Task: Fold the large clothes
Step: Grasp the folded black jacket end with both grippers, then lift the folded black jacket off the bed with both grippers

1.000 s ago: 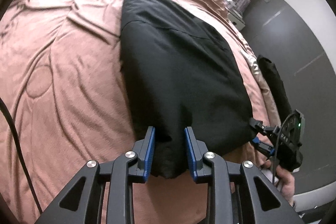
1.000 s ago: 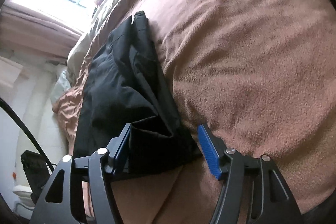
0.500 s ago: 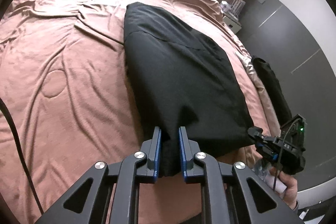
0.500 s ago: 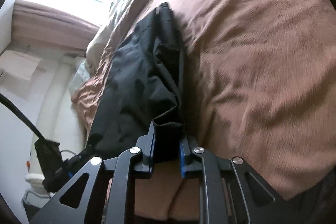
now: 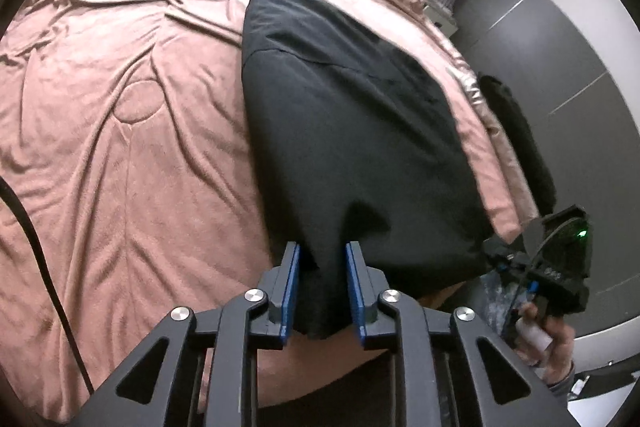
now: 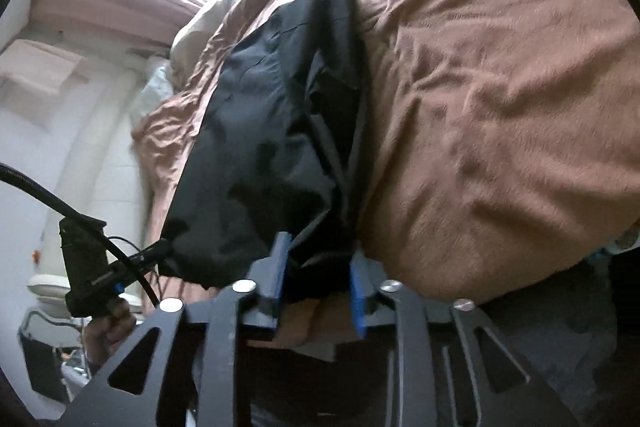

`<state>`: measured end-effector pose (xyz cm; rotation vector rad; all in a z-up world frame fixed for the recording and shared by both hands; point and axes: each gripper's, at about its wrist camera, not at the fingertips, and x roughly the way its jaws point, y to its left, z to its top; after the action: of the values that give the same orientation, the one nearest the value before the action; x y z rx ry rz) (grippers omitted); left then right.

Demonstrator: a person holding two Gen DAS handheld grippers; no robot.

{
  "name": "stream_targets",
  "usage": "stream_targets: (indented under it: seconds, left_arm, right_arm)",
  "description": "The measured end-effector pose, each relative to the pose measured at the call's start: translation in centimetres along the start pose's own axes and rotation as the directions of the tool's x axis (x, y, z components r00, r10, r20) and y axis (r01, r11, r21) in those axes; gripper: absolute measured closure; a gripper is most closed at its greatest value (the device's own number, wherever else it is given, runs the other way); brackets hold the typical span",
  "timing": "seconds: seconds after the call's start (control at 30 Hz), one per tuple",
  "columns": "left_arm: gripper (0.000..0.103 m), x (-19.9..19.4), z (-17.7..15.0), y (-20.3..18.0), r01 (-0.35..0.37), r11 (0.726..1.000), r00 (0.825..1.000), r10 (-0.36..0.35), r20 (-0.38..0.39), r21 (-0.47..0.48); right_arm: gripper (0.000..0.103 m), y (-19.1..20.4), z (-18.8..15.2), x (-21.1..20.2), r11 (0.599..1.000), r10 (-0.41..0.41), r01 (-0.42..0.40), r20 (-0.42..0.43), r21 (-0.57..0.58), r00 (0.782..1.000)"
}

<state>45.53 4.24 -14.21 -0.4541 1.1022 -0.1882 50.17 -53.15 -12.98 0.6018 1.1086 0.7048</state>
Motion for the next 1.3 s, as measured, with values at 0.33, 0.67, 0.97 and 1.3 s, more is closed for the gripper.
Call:
stream_targets:
  seconds: [0.33,0.67,0.97,1.3]
  left_arm:
    - [0.042,1.5,4.4,3.1,0.05,0.996,0.998,-0.046,0.052,-0.074]
    - [0.042,4.6,9.5,5.2,0.057,0.993,0.997,-0.052,0.052,-0.102]
    - [0.042,7.0,13.3,5.8,0.041,0.994,0.999,-0.038,0.034,-0.1]
    - [0.042,8.5,15.9,5.6,0.009,0.996,1.0,-0.006,0.026,-0.087]
  right_arm:
    - [0.026,-1.3,7.0,1.1,1.0,0.001,0.0,0.048,-0.013,0.999]
    - [0.024,0.0,11.7,7.4,0.999,0.036,-0.037,-0.013,-0.024,0.999]
    - [0.024,-0.7,16.5,12.8,0.996,0.086,-0.086,-0.106,0.003,0.991]
    - [0.024,-0.9,20.0,17.1,0.98,0.2,-0.196,-0.191,0.041,0.961]
